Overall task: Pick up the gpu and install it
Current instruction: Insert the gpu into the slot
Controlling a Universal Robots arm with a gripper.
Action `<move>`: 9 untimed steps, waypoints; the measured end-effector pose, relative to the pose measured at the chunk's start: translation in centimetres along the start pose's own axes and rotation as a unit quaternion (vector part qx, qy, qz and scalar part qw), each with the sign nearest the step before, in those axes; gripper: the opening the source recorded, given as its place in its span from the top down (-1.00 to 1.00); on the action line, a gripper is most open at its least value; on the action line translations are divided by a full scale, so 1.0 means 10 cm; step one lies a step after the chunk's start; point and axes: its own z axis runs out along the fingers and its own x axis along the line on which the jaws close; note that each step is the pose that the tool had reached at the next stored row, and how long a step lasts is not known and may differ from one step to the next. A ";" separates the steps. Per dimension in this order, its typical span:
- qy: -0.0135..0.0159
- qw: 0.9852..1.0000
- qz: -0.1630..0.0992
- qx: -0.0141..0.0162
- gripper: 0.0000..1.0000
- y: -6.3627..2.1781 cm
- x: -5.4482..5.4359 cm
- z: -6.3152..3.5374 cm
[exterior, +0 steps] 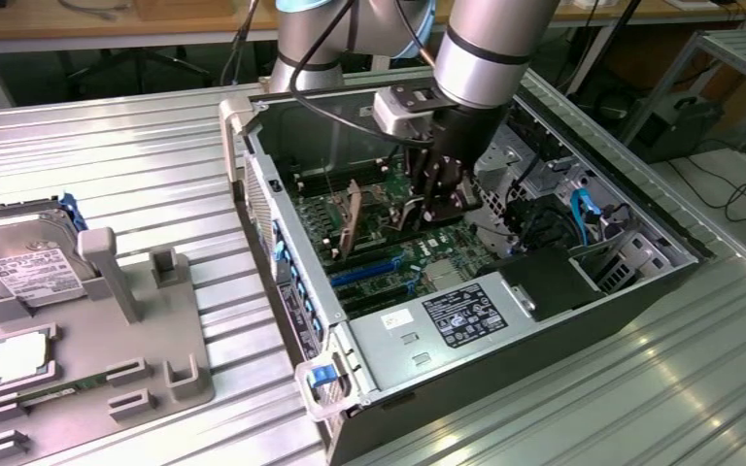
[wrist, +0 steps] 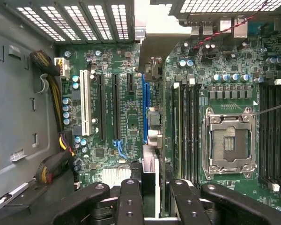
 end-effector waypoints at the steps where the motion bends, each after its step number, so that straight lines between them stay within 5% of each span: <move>1: 0.000 1.000 0.000 0.000 0.45 0.004 0.00 0.012; 5: 0.001 1.000 0.000 0.001 0.45 0.006 0.00 0.062; 9: 0.000 1.000 0.000 0.007 0.45 0.043 0.00 0.117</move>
